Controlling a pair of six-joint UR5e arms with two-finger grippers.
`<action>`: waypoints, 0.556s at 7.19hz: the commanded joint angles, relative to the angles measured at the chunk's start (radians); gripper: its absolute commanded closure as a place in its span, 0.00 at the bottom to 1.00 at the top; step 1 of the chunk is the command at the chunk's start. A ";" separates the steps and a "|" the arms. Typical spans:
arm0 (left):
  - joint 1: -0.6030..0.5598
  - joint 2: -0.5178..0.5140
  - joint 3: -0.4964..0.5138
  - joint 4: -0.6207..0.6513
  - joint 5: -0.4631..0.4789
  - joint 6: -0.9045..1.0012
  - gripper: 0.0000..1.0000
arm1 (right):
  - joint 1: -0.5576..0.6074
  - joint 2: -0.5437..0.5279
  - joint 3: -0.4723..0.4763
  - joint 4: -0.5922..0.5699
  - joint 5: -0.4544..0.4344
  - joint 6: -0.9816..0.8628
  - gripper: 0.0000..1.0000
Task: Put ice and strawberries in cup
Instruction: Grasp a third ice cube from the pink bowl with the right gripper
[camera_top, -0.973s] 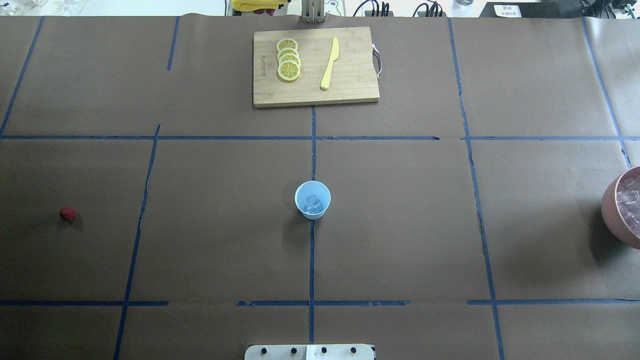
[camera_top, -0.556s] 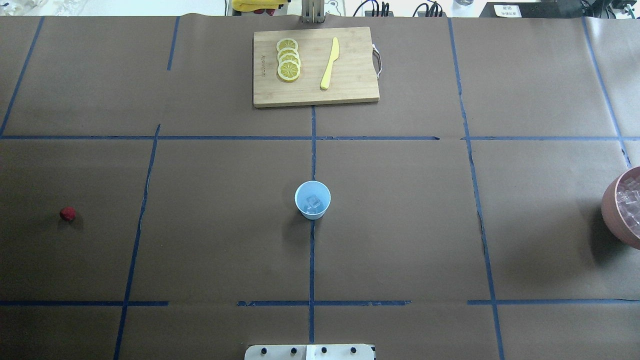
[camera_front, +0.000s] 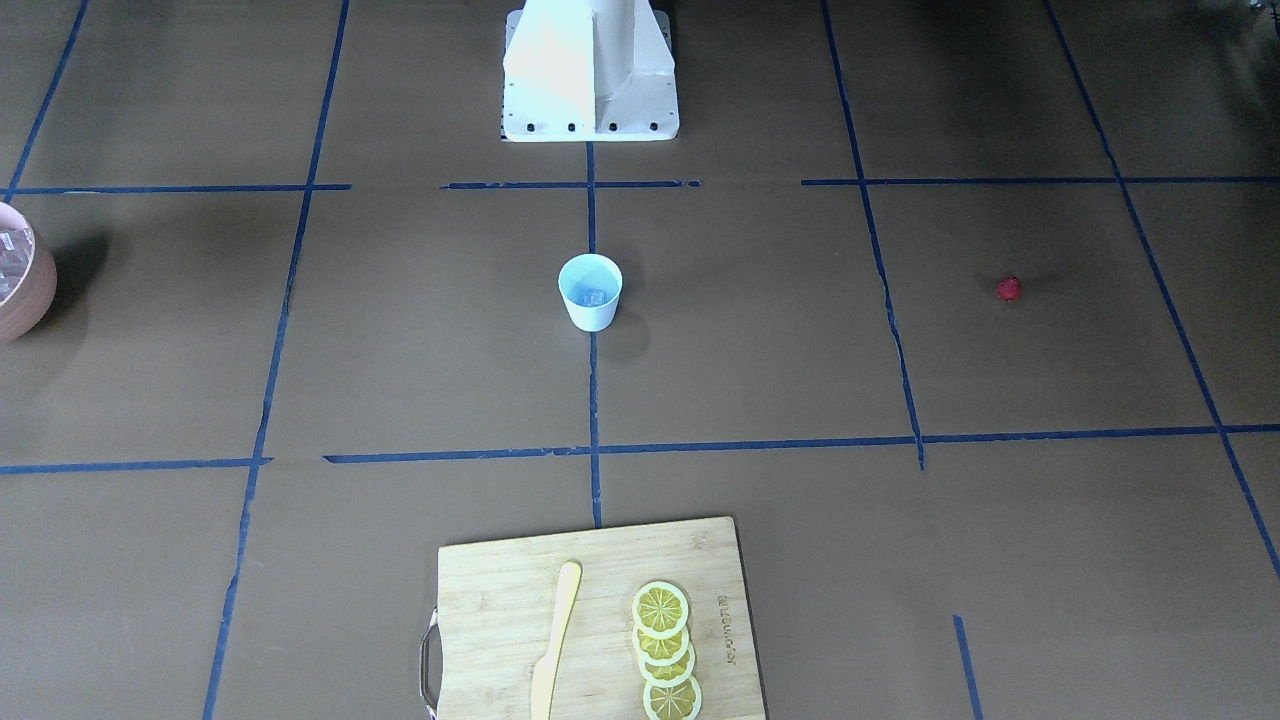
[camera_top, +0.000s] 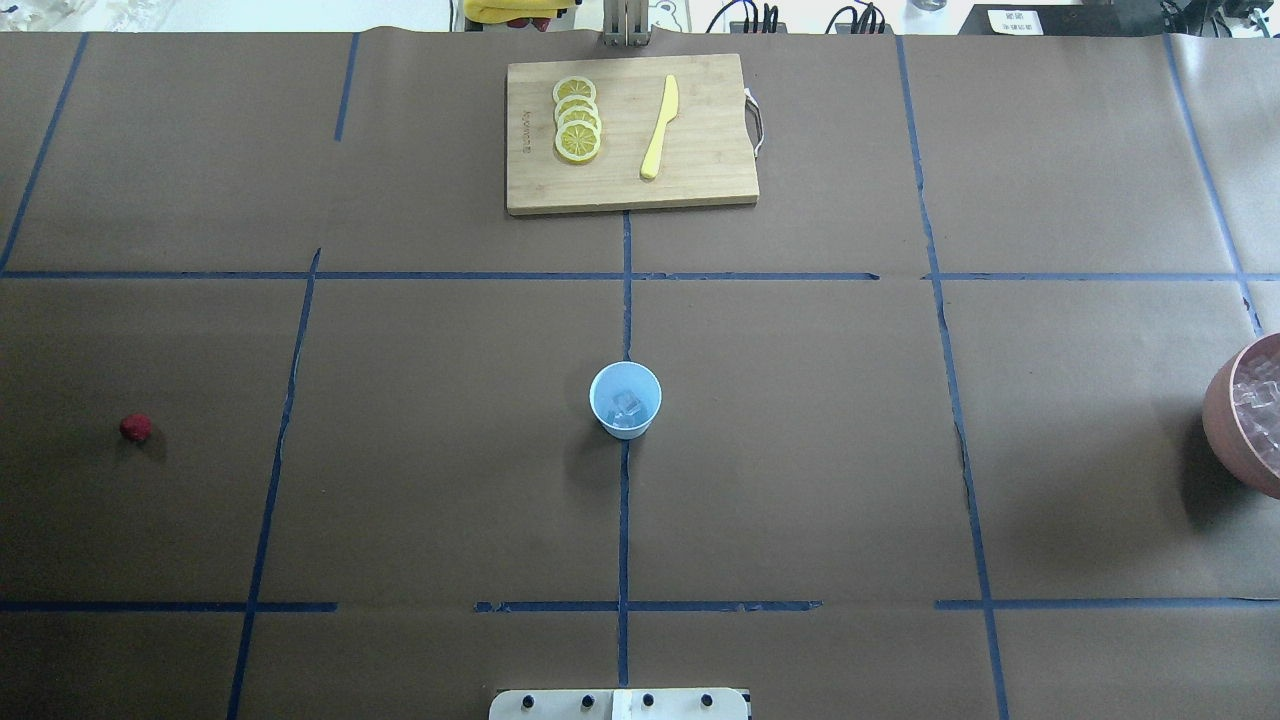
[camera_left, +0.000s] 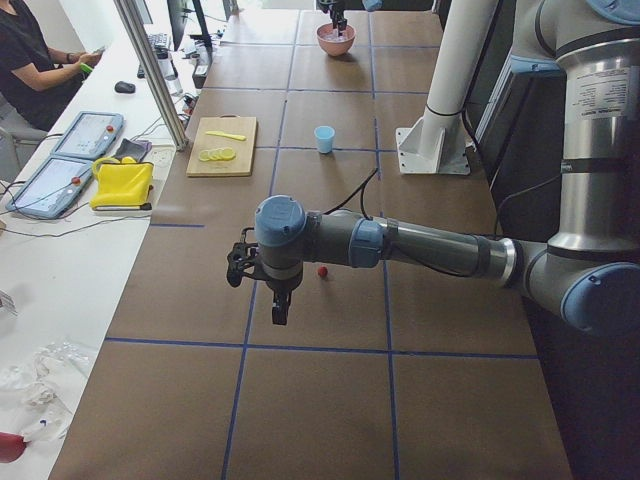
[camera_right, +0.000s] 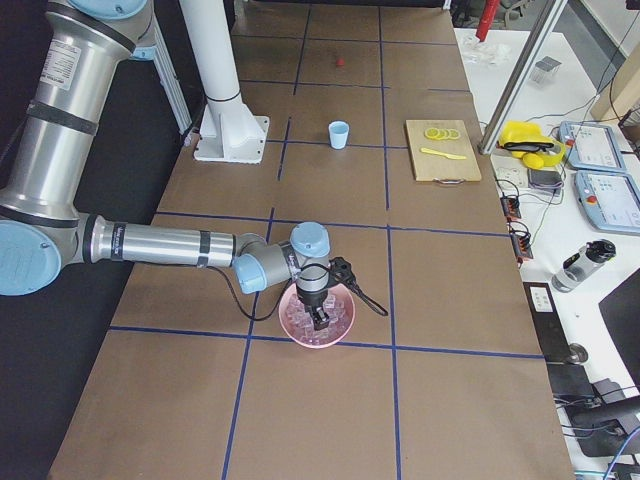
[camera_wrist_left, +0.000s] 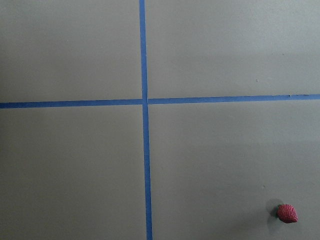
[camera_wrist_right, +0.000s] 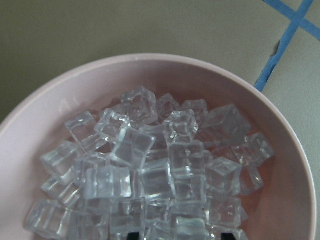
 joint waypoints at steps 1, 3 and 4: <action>0.001 0.000 0.000 0.000 0.000 0.000 0.00 | 0.013 0.001 0.001 -0.024 -0.002 -0.026 0.41; 0.001 0.000 0.000 0.000 0.000 0.000 0.00 | 0.014 0.001 0.000 -0.027 -0.002 -0.028 0.41; 0.001 0.000 0.000 0.000 0.000 0.000 0.00 | 0.012 0.004 0.000 -0.036 -0.008 -0.028 0.41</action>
